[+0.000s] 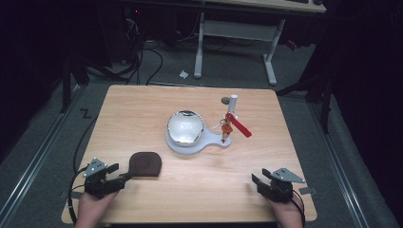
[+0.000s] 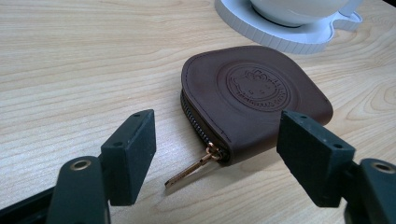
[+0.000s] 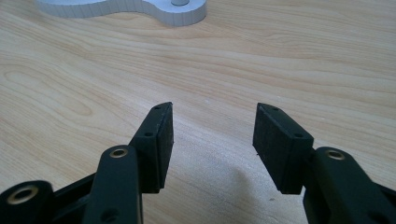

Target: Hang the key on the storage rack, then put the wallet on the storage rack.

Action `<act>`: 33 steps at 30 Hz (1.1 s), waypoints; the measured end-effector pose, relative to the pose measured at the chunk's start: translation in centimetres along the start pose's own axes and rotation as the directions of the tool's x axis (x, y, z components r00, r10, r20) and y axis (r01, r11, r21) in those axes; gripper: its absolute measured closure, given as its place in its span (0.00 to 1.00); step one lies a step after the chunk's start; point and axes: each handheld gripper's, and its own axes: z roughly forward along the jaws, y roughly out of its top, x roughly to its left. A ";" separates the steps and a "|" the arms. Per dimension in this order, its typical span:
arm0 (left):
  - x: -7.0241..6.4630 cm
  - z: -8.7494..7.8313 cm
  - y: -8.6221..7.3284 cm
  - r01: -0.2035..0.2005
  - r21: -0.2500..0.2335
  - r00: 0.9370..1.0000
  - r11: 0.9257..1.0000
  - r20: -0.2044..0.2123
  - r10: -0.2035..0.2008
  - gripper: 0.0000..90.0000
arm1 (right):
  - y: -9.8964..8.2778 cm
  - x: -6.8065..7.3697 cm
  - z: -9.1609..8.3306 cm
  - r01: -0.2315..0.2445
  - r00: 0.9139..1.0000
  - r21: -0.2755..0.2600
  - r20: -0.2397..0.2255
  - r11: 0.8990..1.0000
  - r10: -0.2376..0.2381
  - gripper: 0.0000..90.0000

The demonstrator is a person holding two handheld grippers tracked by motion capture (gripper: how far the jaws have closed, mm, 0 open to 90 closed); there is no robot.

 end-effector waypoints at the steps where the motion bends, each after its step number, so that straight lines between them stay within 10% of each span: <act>1: 0.0 0.0 0.0 0.004 -0.001 1.000 1.000 0.005 -0.004 0.32 | 0.0 0.0 0.1 0.007 1.000 0.001 -0.001 1.000 -0.007 0.54; 22: -0.5 0.9 2.2 0.052 -0.031 0.998 0.998 -0.029 -0.053 0.42 | 0.3 1.1 0.9 0.046 0.997 0.007 -0.067 0.999 -0.045 0.54; 33: 0.5 2.9 2.2 0.110 0.021 0.994 0.994 -0.025 -0.110 0.70 | -0.1 0.9 0.9 0.037 0.996 0.023 -0.076 0.999 -0.035 0.54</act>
